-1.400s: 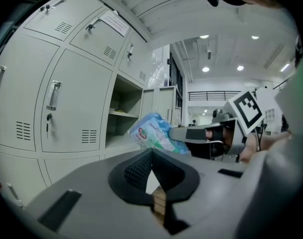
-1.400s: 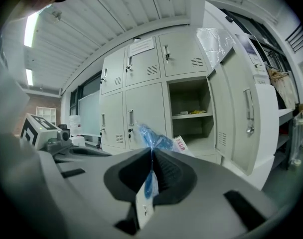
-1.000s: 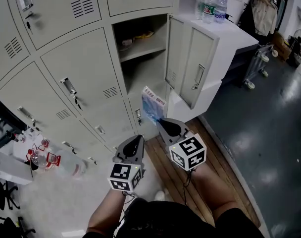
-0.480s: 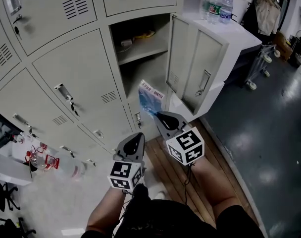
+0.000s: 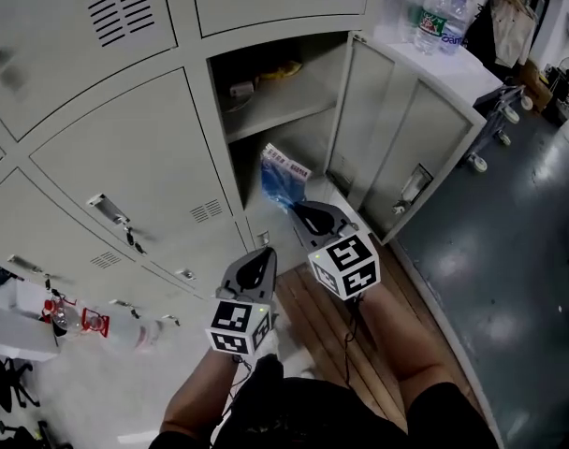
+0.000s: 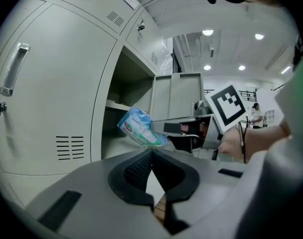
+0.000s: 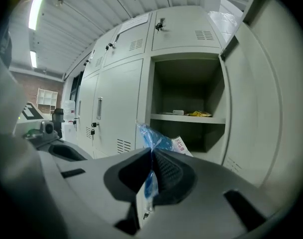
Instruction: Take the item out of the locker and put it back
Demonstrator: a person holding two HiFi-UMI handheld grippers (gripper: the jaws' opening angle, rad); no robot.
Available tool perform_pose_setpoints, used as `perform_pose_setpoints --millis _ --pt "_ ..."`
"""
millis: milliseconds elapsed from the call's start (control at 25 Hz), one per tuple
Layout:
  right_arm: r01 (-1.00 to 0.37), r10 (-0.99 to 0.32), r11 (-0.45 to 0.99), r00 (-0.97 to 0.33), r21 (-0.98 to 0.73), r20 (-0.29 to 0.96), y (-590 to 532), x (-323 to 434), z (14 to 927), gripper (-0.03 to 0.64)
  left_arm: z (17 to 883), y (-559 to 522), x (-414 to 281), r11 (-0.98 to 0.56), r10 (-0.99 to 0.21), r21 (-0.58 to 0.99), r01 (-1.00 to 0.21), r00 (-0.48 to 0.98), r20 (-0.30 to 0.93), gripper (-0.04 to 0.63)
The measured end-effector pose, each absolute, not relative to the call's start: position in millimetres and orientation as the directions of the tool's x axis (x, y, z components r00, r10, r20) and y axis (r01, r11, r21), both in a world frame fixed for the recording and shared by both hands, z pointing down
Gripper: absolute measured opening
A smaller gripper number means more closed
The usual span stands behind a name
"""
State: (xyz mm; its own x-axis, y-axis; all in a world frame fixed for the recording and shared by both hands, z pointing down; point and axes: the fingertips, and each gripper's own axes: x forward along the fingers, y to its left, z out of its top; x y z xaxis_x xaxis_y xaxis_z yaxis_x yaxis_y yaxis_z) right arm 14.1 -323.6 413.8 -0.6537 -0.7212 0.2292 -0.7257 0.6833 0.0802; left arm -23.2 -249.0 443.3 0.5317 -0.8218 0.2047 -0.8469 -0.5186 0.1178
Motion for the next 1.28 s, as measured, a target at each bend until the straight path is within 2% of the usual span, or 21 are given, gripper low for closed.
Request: perform_pose_setpoints --millis 480,720,1280 --pt "-0.725 -0.729 0.673 -0.62 0.143 0.291 -422 5 451 0.012 460 -318 -24 -0.539 -0.8 0.108 -0.835 0.548 0.243 0.003" --pt "-0.712 -0.738 0.669 -0.599 0.214 0.311 -456 -2 470 0.012 471 -332 -24 -0.545 -0.791 0.102 -0.832 0.55 0.266 0.003" --pt "-0.682 -0.708 0.688 -0.556 0.248 0.435 -504 -14 517 0.013 486 -348 -26 -0.547 -0.778 0.116 -0.829 0.554 0.296 0.003"
